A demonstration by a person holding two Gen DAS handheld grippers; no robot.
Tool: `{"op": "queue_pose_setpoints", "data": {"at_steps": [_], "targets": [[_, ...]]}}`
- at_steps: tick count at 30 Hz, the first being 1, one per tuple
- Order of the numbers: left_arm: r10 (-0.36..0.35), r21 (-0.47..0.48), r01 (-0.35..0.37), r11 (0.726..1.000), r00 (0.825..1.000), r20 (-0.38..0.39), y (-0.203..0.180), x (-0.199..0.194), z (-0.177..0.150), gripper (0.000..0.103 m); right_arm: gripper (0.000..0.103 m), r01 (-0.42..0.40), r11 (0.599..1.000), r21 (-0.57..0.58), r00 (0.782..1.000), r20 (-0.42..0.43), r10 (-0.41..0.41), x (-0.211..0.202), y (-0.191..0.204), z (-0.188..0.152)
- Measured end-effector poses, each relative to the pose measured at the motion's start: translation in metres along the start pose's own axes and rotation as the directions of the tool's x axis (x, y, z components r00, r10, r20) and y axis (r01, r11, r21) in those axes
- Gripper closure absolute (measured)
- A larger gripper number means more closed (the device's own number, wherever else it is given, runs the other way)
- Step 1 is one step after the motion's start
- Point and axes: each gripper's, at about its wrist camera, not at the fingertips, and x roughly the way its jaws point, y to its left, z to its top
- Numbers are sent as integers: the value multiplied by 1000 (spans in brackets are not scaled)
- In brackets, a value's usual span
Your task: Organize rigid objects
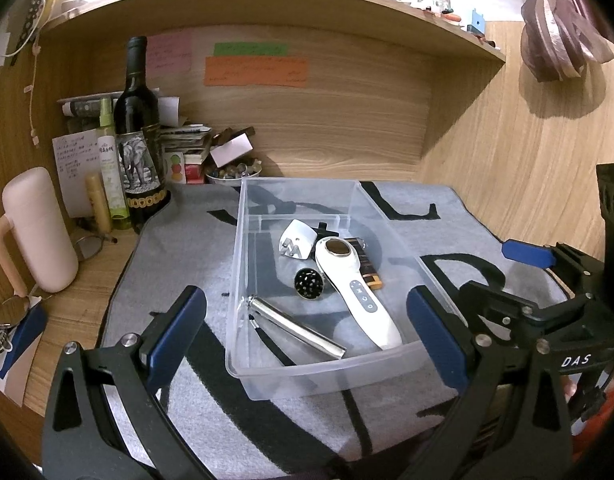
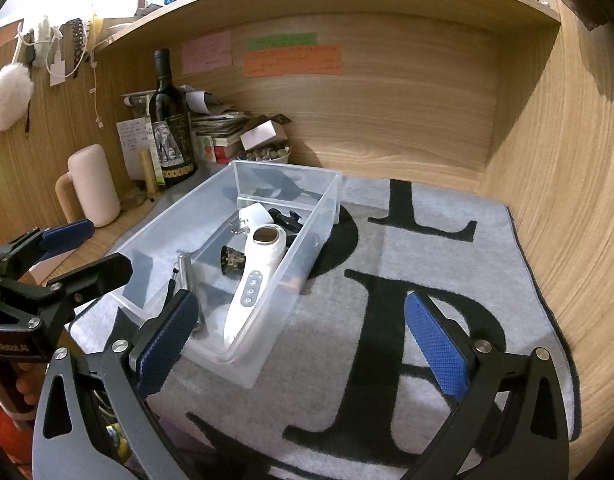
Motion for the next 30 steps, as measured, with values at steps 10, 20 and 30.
{"op": "queue_pose_setpoints", "data": {"at_steps": [10,20,30], "targets": [[-5,0,5,1000,1000,-4,-1,1,-1,1,0,2,1000,-1,1000,-3,-2,2,2,0],[-11,-3,11,1000,1000,-5,0,1,-2,1,0,4,1000,2,1000,-5,-4,3,6,-1],[-19,-11,19,1000,1000,-9,0,2,-2,1,0,12,1000,6,1000,-3,-12,3,9,-1]]}}
